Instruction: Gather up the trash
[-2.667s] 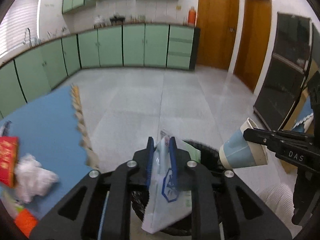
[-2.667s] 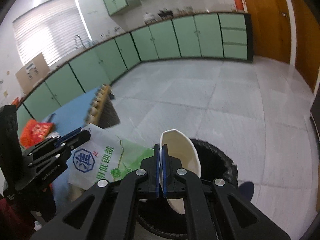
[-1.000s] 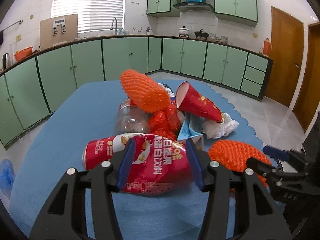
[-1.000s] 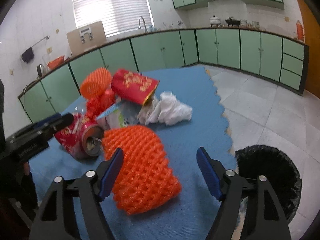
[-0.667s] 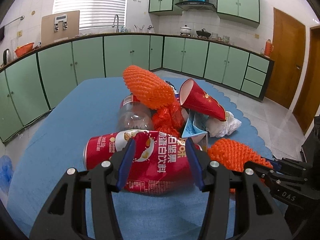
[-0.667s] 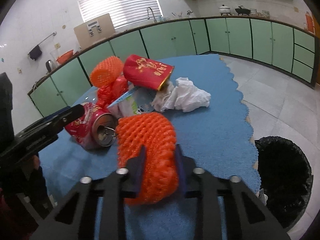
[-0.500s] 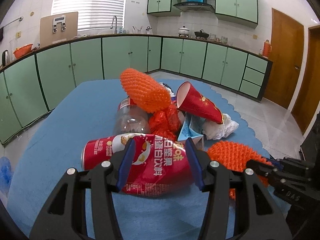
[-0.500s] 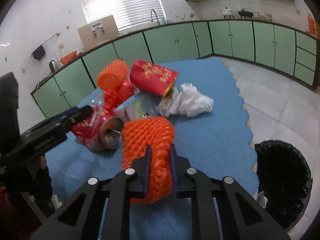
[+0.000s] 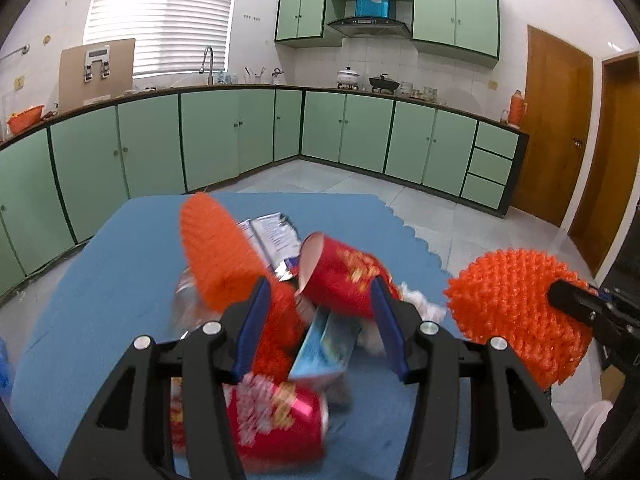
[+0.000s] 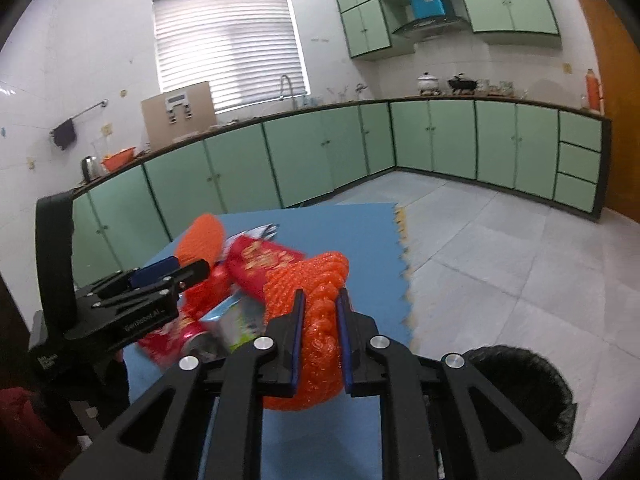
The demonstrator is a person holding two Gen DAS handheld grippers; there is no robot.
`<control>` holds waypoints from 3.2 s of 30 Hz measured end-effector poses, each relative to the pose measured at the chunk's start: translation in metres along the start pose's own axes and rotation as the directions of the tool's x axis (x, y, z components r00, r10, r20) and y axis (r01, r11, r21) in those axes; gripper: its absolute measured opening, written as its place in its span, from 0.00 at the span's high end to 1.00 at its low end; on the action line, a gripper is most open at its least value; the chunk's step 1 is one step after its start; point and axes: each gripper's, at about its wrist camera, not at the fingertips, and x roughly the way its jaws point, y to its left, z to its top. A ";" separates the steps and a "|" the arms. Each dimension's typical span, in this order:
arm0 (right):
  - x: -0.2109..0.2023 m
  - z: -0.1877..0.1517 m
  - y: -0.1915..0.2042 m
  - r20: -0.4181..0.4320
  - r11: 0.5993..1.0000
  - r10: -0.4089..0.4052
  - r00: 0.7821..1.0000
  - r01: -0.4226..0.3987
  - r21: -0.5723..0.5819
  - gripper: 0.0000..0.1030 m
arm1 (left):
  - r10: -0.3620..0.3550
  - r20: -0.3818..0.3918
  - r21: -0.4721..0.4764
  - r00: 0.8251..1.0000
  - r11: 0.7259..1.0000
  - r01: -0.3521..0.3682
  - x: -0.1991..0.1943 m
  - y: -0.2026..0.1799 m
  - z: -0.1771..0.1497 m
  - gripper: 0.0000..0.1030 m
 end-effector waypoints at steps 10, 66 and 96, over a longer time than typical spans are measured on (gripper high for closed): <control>0.026 0.011 -0.035 -0.006 0.998 -0.028 1.000 0.028 0.050 0.85 | 0.001 -0.026 0.017 1.000 1.000 -0.001 0.035 -0.024 0.019 0.44; 0.064 -0.007 -0.060 -0.104 0.994 0.010 0.994 0.001 0.105 0.85 | 0.121 -0.039 0.071 0.992 0.990 -0.119 0.047 -0.043 0.011 0.29; 0.065 -0.008 -0.070 -0.111 0.991 0.005 0.994 0.010 0.133 0.85 | 0.202 -0.028 0.132 0.979 0.972 -0.196 0.086 -0.063 0.009 0.54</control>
